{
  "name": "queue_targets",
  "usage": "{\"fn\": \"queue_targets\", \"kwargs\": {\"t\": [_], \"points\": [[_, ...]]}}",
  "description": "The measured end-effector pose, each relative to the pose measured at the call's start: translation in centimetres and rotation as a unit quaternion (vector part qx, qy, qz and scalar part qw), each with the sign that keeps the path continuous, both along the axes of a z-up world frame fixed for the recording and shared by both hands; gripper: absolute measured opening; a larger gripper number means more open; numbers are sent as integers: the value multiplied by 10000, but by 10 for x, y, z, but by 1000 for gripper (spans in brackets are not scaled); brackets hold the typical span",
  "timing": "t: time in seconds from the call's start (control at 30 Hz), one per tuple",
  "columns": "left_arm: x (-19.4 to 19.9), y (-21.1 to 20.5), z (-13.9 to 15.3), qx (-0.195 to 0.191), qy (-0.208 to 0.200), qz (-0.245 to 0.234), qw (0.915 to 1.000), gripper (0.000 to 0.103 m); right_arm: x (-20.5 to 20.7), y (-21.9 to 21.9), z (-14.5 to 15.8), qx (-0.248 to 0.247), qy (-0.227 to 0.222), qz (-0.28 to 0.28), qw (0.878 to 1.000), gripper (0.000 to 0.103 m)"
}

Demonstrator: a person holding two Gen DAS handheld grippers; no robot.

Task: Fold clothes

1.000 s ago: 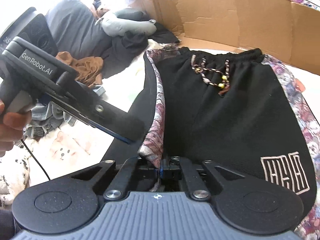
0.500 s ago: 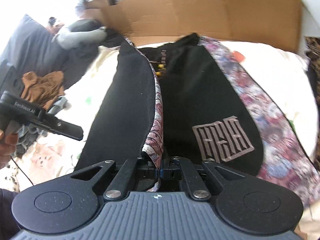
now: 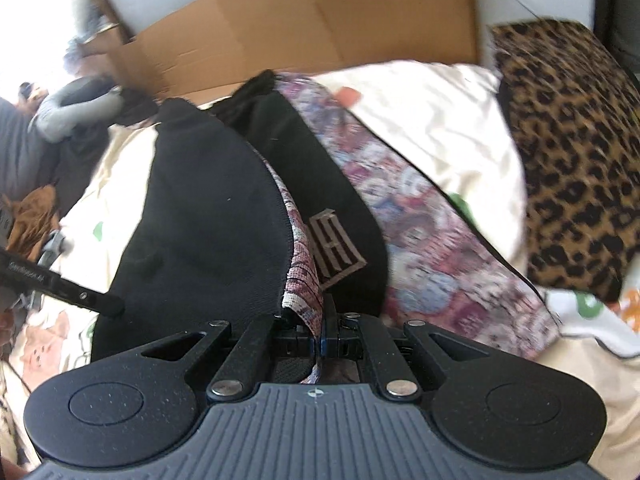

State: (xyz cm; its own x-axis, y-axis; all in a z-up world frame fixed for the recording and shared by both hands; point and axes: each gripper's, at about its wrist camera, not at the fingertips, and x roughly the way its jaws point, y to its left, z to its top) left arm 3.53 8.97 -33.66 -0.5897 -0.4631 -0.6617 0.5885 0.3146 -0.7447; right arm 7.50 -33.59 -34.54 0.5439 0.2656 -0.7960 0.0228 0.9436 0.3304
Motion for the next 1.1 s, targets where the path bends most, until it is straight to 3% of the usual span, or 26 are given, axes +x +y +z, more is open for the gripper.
{"fn": "queue_targets", "kwargs": {"t": [0.1,0.2,0.33,0.47,0.67,0.77,1.1], "points": [[-7,-16,6,122,-95,-413,9990,43,-2,-16,-9,225,108,-234,9994,0],[-13,-30,14,85,-381,-933,9949,50,-2,-28,-16,348,97,-473,9982,0],[-25,-48,17,148,-803,-1775,9807,53,-6,-39,-21,472,85,-719,9963,0],[-33,-72,19,210,-892,-2151,9723,53,-12,-48,-23,515,42,-959,9941,0],[-42,-101,22,313,-842,-2012,9754,54,-17,-69,-34,559,129,-1361,9890,0],[-48,-105,22,472,-891,-1861,9773,59,-18,-79,-40,600,183,-1473,9871,0],[-58,-83,30,1056,-820,-889,9870,63,-28,-102,-58,1043,40,-1846,9772,4]]}}
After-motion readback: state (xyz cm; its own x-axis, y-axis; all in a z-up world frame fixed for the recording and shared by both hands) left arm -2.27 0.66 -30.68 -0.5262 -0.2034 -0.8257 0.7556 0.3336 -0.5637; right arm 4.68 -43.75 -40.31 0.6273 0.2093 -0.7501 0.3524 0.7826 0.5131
